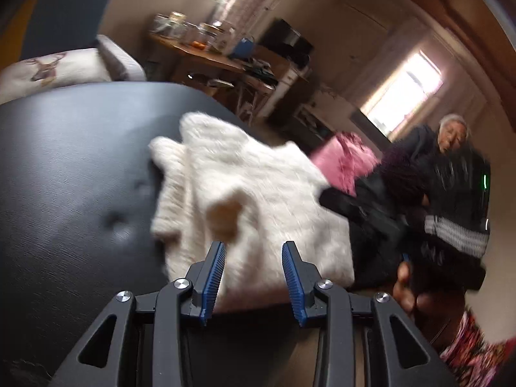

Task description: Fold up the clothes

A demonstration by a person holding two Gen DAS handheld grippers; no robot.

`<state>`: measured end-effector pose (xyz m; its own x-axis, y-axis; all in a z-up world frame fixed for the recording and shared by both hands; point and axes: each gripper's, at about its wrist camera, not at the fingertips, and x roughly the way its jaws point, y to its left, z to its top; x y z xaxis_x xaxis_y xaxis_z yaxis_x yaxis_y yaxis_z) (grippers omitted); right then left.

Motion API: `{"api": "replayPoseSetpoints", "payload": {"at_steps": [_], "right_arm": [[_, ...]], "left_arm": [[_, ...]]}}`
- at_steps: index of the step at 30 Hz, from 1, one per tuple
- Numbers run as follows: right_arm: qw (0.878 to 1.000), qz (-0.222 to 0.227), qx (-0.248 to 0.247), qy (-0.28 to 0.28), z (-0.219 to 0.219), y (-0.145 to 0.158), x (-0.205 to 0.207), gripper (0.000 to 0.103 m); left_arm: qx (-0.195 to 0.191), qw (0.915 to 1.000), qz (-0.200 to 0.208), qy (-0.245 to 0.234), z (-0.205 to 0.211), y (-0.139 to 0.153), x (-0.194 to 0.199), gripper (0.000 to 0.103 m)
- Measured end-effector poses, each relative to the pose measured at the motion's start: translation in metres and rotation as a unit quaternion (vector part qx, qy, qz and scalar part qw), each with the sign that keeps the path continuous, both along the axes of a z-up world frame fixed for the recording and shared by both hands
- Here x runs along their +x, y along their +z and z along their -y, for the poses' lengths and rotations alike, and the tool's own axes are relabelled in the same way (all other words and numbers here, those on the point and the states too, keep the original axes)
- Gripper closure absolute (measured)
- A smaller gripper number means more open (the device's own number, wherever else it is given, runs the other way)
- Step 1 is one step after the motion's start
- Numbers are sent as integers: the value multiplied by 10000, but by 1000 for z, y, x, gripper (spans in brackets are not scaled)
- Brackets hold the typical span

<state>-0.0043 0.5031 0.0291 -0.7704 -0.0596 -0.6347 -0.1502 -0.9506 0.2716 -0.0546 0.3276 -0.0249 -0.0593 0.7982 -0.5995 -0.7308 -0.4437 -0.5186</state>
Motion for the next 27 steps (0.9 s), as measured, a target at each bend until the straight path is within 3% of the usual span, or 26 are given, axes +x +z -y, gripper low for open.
{"api": "replayPoseSetpoints", "payload": {"at_steps": [2,3,4,6,9,13,16,19,25,27], "right_arm": [[9995,283,-5,135,1,-8,-15,80],[9989,424,-8,202,2,-12,-22,84],[9981,553,-5,270,2,-16,-29,87],[9973,589,93,418,6,-17,-32,88],[9953,649,139,699,17,-23,-42,88],[9910,1006,171,868,30,-44,-58,88],[9894,1141,16,899,34,-60,-66,88],[9899,1106,86,883,39,-67,-67,88],[9861,842,1014,1011,67,-71,-60,87],[9921,581,627,922,56,-57,-48,87]], "left_arm": [[-571,9983,-20,-142,-16,-12,0,68],[-874,9960,-56,-201,-23,-20,-1,84],[-766,9969,-19,-190,-18,-17,-2,94],[-550,9983,53,-168,-7,-12,-4,97],[-234,9995,158,-134,10,-3,-8,98],[-535,9985,82,-52,19,-12,-8,98],[-677,9973,288,76,17,-33,-10,98],[-536,9971,489,208,23,-43,-13,97],[-486,9968,503,383,28,-45,-13,95],[-533,9960,566,441,32,-44,-12,92]]}}
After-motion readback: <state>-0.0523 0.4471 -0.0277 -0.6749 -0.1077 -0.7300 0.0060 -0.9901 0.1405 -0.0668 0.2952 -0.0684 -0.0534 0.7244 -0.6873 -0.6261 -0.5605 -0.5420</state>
